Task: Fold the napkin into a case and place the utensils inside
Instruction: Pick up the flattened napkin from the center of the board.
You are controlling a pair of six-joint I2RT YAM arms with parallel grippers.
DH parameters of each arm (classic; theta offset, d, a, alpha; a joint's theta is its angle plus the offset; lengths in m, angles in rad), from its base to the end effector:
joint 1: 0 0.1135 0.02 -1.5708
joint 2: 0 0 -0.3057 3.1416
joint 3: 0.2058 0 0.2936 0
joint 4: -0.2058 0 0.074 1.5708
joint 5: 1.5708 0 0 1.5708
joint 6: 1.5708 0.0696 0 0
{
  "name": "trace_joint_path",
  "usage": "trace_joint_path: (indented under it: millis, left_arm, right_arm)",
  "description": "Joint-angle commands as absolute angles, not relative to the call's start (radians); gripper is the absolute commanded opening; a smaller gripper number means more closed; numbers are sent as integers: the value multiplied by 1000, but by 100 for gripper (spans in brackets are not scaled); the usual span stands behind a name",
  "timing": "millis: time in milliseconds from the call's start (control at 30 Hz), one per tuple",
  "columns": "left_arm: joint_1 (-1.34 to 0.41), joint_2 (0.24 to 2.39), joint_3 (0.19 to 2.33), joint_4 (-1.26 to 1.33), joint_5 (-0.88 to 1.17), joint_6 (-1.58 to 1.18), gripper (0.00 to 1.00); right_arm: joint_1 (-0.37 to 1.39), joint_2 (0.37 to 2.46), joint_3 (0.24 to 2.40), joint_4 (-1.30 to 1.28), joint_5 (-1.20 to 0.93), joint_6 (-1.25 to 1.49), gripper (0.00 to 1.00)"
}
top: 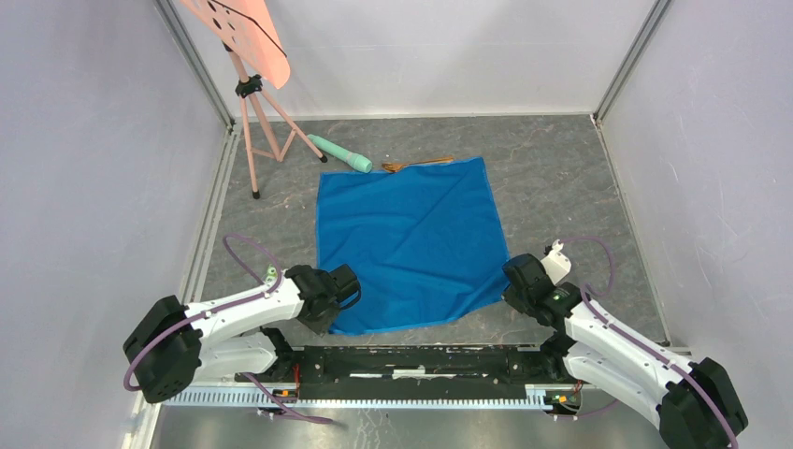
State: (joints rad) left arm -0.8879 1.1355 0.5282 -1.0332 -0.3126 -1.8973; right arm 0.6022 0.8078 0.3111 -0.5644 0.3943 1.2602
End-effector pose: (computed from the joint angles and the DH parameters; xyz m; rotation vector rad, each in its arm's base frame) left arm 0.1123 -0.1041 0.1361 -1.3601 2.4943 0.1768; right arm 0.1449 0.0672 0.1296 0.9381 2.3419 0.2262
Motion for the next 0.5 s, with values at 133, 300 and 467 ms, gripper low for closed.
trace_joint_path:
  millis: [133,300,467]
  left_arm:
    - [-893,1069,489,-983,-373,-1968,3]
    - [-893,964,501,-1000,-420,-1907,2]
    - [-893,724,546,-988,-508,-1748,2]
  right_arm:
    - [604,813,342,-631,428,1284,0]
    - [604,796,342,-626,435,1218,0]
    - [604,664,367,-525,407,923,0]
